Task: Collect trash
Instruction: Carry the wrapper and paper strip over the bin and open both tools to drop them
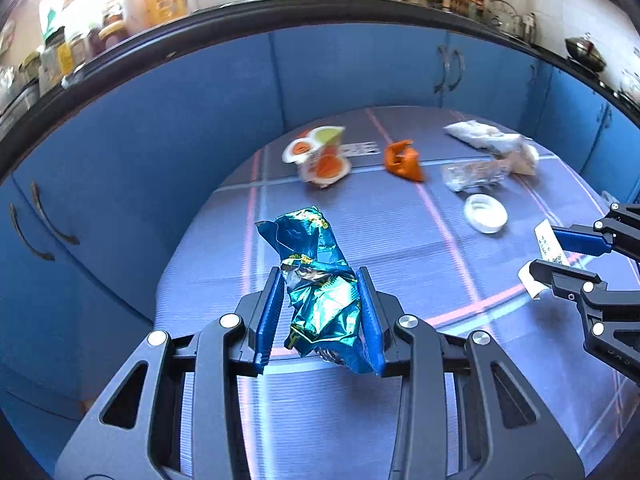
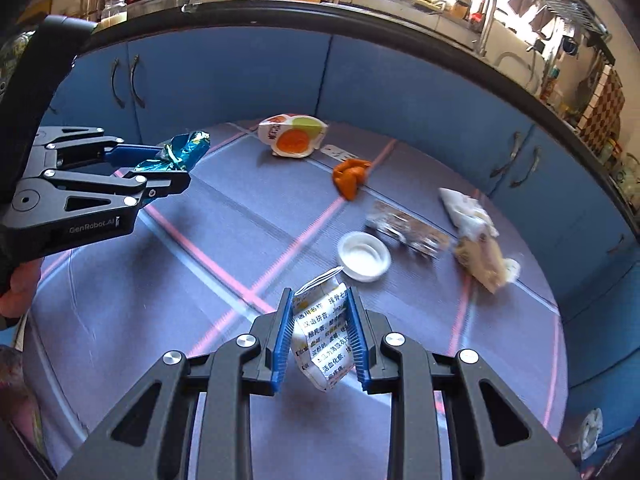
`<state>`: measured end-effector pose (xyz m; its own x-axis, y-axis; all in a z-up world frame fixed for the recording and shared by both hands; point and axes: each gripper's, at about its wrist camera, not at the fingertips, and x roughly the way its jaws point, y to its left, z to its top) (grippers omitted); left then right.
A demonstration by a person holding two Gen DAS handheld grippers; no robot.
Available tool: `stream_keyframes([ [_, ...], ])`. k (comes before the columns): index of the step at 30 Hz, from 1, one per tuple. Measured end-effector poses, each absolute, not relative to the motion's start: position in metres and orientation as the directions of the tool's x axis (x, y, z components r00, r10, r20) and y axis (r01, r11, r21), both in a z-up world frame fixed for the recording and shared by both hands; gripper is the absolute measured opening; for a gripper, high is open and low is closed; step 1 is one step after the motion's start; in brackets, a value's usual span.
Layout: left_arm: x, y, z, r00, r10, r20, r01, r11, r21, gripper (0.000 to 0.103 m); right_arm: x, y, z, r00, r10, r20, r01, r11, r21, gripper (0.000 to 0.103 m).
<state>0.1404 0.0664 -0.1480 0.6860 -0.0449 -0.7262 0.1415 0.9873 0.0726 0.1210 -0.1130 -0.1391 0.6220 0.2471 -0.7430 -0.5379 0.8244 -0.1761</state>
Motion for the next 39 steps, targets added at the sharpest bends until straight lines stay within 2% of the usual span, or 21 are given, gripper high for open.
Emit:
stream_keyframes([
  [19, 0.122, -0.084, -0.122, 0.697, -0.163, -0.699, 0.363, 0.92, 0.147, 0.038, 0.07, -0.247, -0.119, 0.719, 0.133, -0.683, -0.349, 0.918, -0.188, 0.026],
  [39, 0.076, -0.268, -0.094, 0.679, -0.375, -0.632, 0.634, 0.733, 0.246, 0.038, 0.019, -0.414, -0.116, 0.754, -0.1, -0.649, 0.002, 0.989, -0.151, 0.026],
])
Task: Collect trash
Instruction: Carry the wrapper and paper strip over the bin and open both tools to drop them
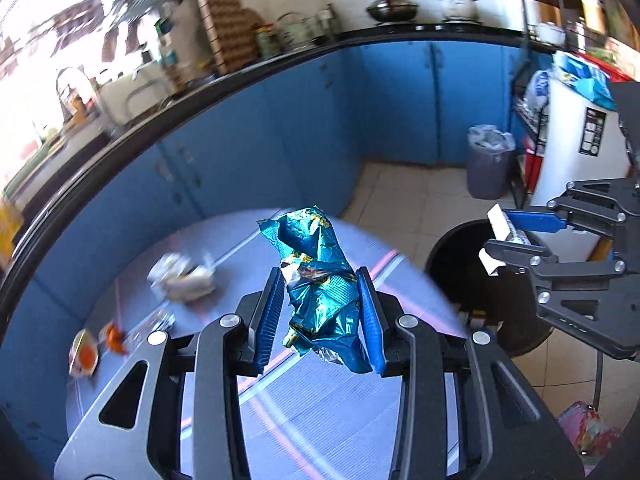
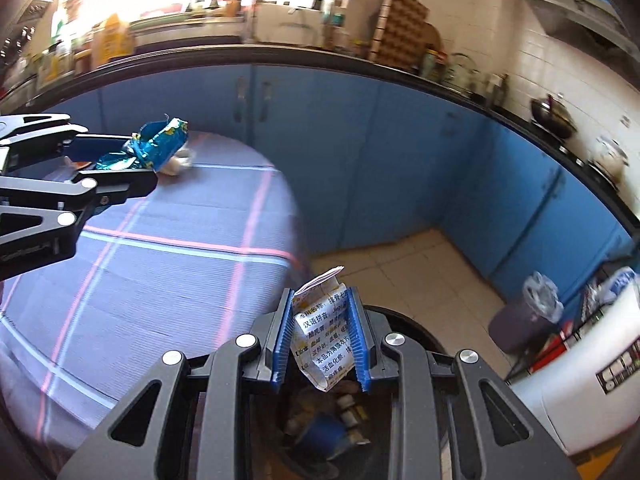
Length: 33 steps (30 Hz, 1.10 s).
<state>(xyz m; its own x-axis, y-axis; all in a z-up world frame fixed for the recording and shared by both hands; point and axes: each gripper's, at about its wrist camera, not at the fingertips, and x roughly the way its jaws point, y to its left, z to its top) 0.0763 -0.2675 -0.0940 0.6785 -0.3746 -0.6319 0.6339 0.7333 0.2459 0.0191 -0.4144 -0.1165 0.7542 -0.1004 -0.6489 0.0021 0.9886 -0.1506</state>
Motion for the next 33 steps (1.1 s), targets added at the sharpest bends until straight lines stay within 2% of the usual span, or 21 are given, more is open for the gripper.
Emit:
stream_keyframes([
  [5, 0.07, -0.303, -0.091, 0.66, -0.414, -0.627, 0.672, 0.7, 0.244, 0.038, 0.014, -0.434, -0.121, 0.76, -0.138, -0.635, 0.045, 0.986, -0.161, 0.033],
  [8, 0.067, -0.322, -0.092, 0.652, -0.424, -0.628, 0.688, 0.68, 0.254, 0.038, 0.007, -0.446, -0.124, 0.769, -0.156, -0.62, 0.07, 0.984, -0.161, 0.054],
  [9, 0.068, -0.33, -0.092, 0.646, -0.428, -0.632, 0.695, 0.672, 0.256, 0.038, 0.005, -0.449, -0.125, 0.771, -0.162, -0.615, 0.079, 0.984, -0.16, 0.066],
  [10, 0.068, -0.336, -0.093, 0.641, -0.432, -0.634, 0.703, 0.663, 0.258, 0.038, 0.002, -0.454, -0.125, 0.778, -0.169, -0.605, 0.091, 0.983, -0.158, 0.069],
  [23, 0.063, -0.401, -0.102, 0.535, -0.506, -0.677, 0.797, 0.568, 0.205, 0.04, -0.021, -0.503, -0.141, 0.74, -0.266, -0.617, 0.203, 0.964, -0.172, 0.07],
  [25, 0.061, -0.409, -0.102, 0.532, -0.504, -0.681, 0.8, 0.562, 0.208, 0.056, -0.025, -0.508, -0.143, 0.733, -0.274, -0.623, 0.217, 0.962, -0.168, 0.07],
  [26, 0.06, -0.412, -0.101, 0.535, -0.503, -0.678, 0.797, 0.566, 0.209, 0.081, -0.027, -0.511, -0.144, 0.729, -0.277, -0.626, 0.223, 0.961, -0.165, 0.07],
  [27, 0.06, -0.413, -0.099, 0.538, -0.514, -0.668, 0.794, 0.575, 0.198, 0.094, -0.028, -0.514, -0.145, 0.726, -0.281, -0.628, 0.229, 0.959, -0.164, 0.07],
  [29, 0.059, -0.411, -0.093, 0.544, -0.539, -0.643, 0.793, 0.581, 0.183, 0.095, -0.031, -0.514, -0.145, 0.725, -0.286, -0.627, 0.236, 0.958, -0.165, 0.07],
  [33, 0.055, -0.406, -0.088, 0.602, -0.521, -0.605, 0.766, 0.592, 0.251, 0.095, -0.033, -0.512, -0.145, 0.725, -0.282, -0.629, 0.237, 0.959, -0.157, 0.07],
])
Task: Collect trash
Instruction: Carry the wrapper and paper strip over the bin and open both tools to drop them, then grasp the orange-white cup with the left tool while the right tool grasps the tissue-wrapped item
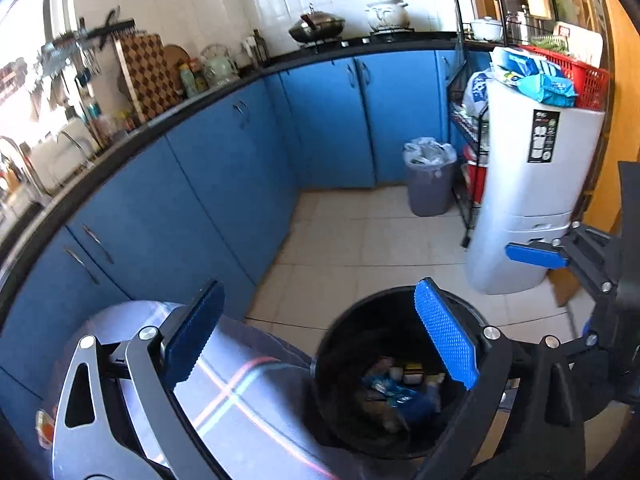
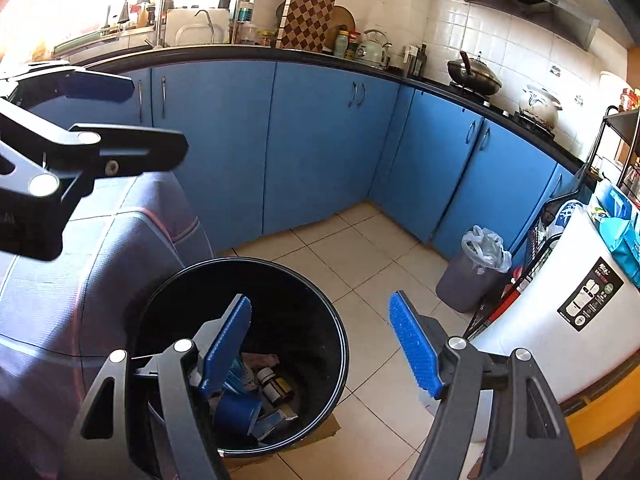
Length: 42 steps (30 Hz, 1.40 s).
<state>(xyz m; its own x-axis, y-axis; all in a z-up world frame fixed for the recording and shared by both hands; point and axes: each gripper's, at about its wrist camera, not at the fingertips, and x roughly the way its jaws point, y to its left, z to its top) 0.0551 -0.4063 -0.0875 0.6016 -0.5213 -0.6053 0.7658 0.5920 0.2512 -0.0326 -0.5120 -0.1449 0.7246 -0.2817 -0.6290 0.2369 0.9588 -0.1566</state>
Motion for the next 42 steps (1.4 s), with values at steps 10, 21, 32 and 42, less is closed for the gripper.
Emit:
stream_keyframes([
  [10, 0.073, -0.345, -0.08, 0.682, -0.44, -0.584, 0.683, 0.669, 0.294, 0.095, -0.007, -0.466, -0.135, 0.761, -0.169, -0.626, 0.114, 0.985, -0.129, 0.07],
  [21, 0.12, -0.2, -0.073, 0.797, -0.232, -0.557, 0.46, 0.831, 0.312, 0.096, 0.052, -0.355, -0.123, 0.792, 0.001, -0.611, -0.138, 0.975, -0.177, 0.07],
  [32, 0.163, -0.065, -0.087, 0.826, -0.06, -0.561, 0.254, 0.927, 0.274, 0.096, 0.116, -0.268, -0.114, 0.773, 0.083, -0.629, -0.249, 0.951, -0.181, 0.07],
  [42, 0.212, 0.019, -0.112, 0.814, 0.0, -0.581, 0.169, 0.957, 0.236, 0.096, 0.191, -0.216, -0.123, 0.732, 0.122, -0.67, -0.296, 0.943, -0.152, 0.07],
])
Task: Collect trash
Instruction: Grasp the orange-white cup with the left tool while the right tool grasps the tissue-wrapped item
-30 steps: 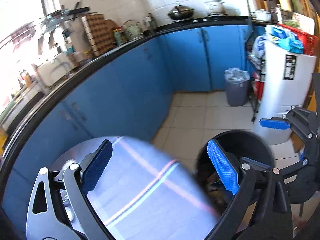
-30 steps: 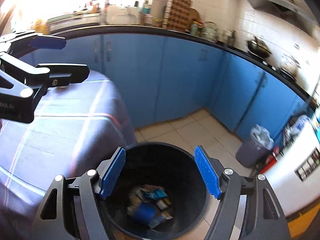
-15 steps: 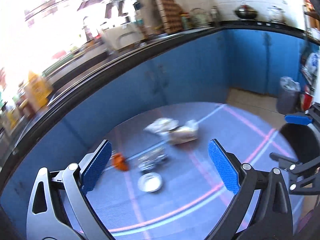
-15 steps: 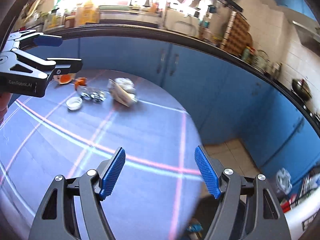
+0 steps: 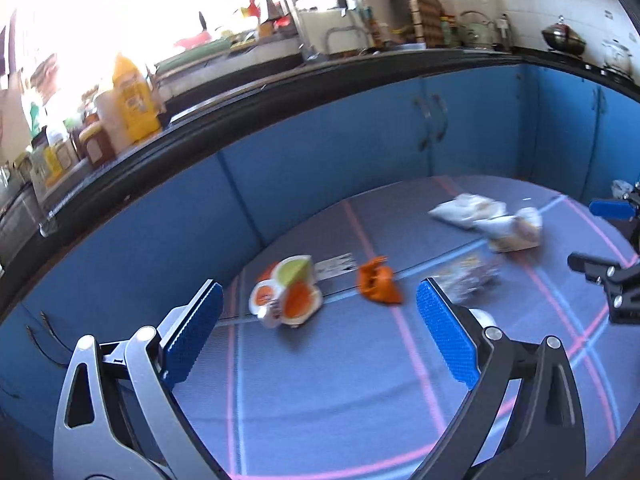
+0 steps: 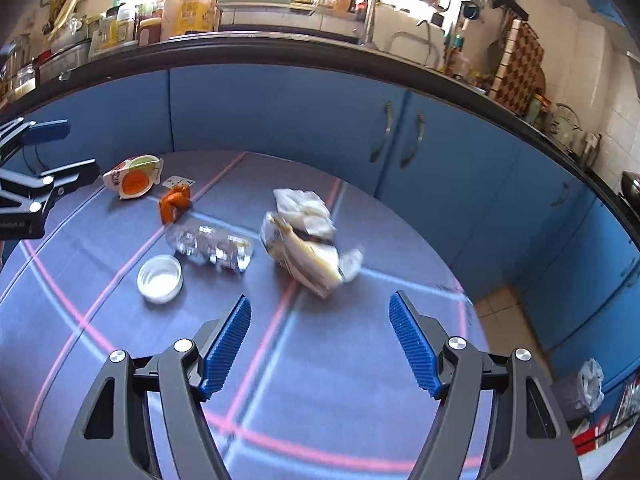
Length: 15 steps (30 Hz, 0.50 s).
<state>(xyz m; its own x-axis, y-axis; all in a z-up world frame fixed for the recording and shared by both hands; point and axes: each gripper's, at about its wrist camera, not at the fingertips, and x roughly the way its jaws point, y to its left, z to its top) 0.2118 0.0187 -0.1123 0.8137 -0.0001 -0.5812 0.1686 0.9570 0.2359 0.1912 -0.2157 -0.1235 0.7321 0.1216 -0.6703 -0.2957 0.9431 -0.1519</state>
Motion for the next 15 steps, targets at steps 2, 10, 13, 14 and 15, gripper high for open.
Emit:
stream_keyframes([
  [2, 0.225, 0.032, -0.121, 0.801, -0.001, -0.599, 0.163, 0.962, 0.217, 0.096, 0.209, -0.207, -0.127, 0.725, 0.117, -0.678, -0.303, 0.939, -0.161, 0.07],
  [10, 0.281, 0.067, -0.152, 0.711, -0.083, -0.698, 0.174, 0.983, 0.061, 0.086, 0.245, -0.177, -0.14, 0.719, 0.064, -0.692, -0.346, 0.896, -0.277, 0.07],
  [13, 0.294, 0.067, -0.16, 0.695, -0.09, -0.713, 0.171, 0.984, 0.042, 0.084, 0.25, -0.171, -0.144, 0.725, 0.039, -0.688, -0.351, 0.88, -0.321, 0.068],
  [14, 0.297, 0.066, -0.162, 0.693, -0.085, -0.715, 0.169, 0.985, 0.046, 0.081, 0.252, -0.169, -0.144, 0.724, 0.038, -0.688, -0.354, 0.877, -0.324, 0.065],
  [15, 0.3, 0.066, -0.164, 0.69, -0.086, -0.719, 0.171, 0.984, 0.046, 0.08, 0.253, -0.169, -0.146, 0.719, 0.04, -0.694, -0.36, 0.876, -0.322, 0.057],
])
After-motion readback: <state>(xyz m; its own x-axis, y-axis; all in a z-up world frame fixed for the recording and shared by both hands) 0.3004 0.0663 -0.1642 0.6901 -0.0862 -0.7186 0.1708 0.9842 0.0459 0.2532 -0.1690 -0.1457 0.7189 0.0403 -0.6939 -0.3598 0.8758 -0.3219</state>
